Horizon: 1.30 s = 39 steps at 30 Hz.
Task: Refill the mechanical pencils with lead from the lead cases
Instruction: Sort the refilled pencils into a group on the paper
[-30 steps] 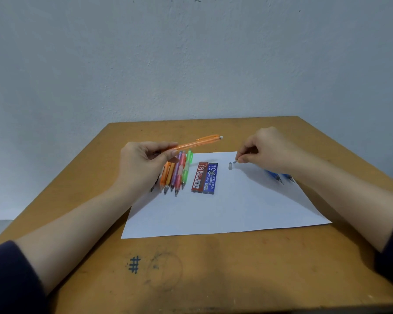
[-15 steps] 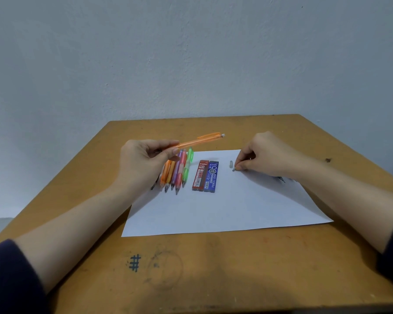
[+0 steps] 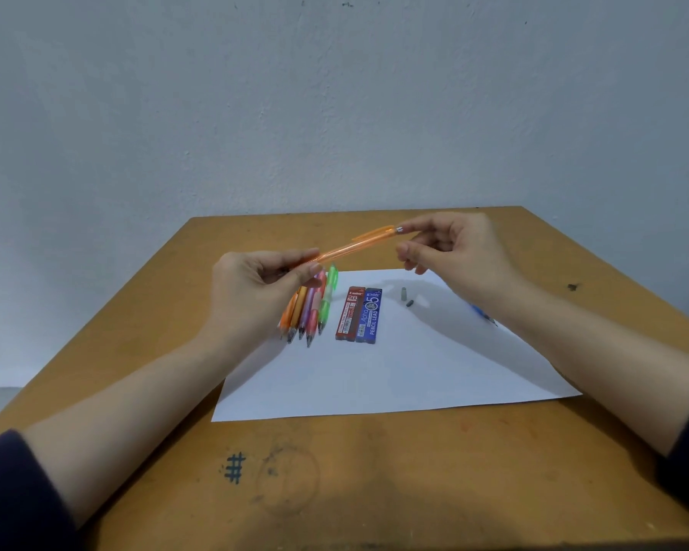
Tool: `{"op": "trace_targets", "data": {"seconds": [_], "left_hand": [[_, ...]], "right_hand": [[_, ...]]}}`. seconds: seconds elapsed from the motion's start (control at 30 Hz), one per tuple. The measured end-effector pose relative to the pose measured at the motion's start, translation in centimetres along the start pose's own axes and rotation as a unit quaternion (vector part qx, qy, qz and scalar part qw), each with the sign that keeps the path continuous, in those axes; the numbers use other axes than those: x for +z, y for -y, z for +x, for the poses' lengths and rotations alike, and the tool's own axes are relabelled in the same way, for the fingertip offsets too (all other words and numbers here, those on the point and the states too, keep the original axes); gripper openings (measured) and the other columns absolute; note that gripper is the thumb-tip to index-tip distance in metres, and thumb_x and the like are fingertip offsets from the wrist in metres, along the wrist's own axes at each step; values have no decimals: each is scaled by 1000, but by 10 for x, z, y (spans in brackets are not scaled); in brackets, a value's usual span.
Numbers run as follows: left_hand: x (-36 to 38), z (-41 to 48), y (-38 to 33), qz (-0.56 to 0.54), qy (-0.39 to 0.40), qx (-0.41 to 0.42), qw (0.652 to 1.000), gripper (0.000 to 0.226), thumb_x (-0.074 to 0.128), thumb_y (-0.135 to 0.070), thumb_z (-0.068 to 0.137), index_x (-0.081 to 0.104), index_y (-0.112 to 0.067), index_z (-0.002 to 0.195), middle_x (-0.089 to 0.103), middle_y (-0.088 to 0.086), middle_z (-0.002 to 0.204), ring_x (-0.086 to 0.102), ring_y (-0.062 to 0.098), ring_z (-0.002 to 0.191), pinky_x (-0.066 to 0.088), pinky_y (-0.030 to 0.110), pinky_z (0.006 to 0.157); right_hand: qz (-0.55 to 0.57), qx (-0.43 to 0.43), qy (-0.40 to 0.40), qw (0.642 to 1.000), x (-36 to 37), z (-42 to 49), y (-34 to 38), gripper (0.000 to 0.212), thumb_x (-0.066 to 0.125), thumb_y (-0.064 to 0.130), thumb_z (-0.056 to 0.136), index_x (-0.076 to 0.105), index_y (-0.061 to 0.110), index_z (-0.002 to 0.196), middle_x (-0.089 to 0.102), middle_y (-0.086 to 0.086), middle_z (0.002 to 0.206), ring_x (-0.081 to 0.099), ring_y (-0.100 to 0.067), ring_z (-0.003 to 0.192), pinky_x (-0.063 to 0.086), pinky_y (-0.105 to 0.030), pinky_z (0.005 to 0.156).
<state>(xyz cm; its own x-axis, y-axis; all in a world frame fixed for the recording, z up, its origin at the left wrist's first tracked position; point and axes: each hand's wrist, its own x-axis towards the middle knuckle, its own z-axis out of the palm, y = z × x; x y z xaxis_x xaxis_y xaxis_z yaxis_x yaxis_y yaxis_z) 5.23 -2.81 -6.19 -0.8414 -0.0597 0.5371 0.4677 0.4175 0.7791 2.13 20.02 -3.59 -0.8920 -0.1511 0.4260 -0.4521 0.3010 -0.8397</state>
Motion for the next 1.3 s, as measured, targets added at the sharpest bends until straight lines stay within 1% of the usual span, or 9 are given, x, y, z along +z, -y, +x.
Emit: {"op": "trace_targets", "data": {"seconds": [0.27, 0.4, 0.47, 0.57, 0.7, 0.8, 0.9, 1.0, 1.3], "left_hand": [[12, -11, -9, 43, 9, 70, 997, 19, 81, -16, 74, 73, -25, 90, 73, -10, 78, 67, -2, 65, 54, 15, 68], [19, -21, -14, 83, 28, 123, 989, 8, 73, -39, 72, 73, -34, 78, 68, -26, 70, 64, -10, 71, 49, 44, 93], [20, -23, -18, 85, 57, 146, 984, 19, 68, -47, 72, 74, -32, 82, 67, -27, 69, 63, -11, 73, 52, 33, 83], [19, -20, -21, 92, 113, 124, 981, 40, 62, -54, 78, 73, -23, 102, 65, -28, 86, 61, -11, 87, 43, 8, 76], [17, -12, -7, 193, 188, 71, 960, 46, 49, -49, 94, 56, -26, 132, 54, -25, 125, 43, -5, 125, 29, 11, 97], [16, -5, 8, 269, 233, 48, 933, 50, 49, -45, 94, 48, -24, 139, 45, -11, 145, 30, 2, 137, 22, 17, 108], [13, 1, 16, 293, 240, 15, 925, 57, 47, -54, 92, 48, -22, 139, 42, -7, 148, 28, 4, 139, 21, 23, 112], [11, 2, 15, 329, 242, 24, 913, 58, 43, -54, 93, 44, -22, 142, 39, -7, 150, 26, 6, 141, 21, 30, 114], [10, 4, 15, 345, 266, 26, 899, 56, 43, -49, 95, 37, -25, 145, 34, -8, 152, 22, 7, 143, 19, 33, 116]], "right_hand": [[193, 70, -53, 977, 24, -12, 10, 32, 69, 2, 81, 58, 15, 108, 73, -12, 79, 68, -22, 70, 56, -29, 68], [244, 76, -54, 965, 34, -16, 15, 42, 65, 1, 84, 50, 11, 122, 72, -13, 75, 68, -28, 68, 56, -32, 65], [234, 84, -50, 967, 32, -15, 16, 41, 63, 2, 87, 50, 11, 124, 72, -11, 72, 66, -30, 68, 56, -37, 68], [223, 108, -40, 968, 22, -10, 17, 38, 60, -1, 89, 49, 11, 123, 70, -8, 65, 63, -26, 62, 56, -28, 61], [76, 163, 13, 984, 2, -3, 13, 44, 63, -3, 86, 51, 4, 128, 61, -20, 77, 60, -23, 57, 56, -28, 60], [-63, 196, 55, 977, -6, 1, 6, 47, 65, -2, 85, 52, 5, 129, 59, -17, 76, 61, -18, 53, 57, -23, 56], [-149, 244, 101, 953, -9, 2, 0, 48, 66, 3, 86, 52, 10, 131, 67, -11, 76, 64, -14, 52, 56, -25, 63], [-245, 253, 127, 927, -10, 3, -4, 47, 71, 16, 83, 57, 17, 127, 71, -10, 89, 68, -21, 79, 52, -35, 82], [-302, 241, 169, 906, -4, -1, 1, 47, 77, 25, 77, 63, 17, 122, 68, -5, 97, 65, -25, 94, 50, -40, 93]]}}
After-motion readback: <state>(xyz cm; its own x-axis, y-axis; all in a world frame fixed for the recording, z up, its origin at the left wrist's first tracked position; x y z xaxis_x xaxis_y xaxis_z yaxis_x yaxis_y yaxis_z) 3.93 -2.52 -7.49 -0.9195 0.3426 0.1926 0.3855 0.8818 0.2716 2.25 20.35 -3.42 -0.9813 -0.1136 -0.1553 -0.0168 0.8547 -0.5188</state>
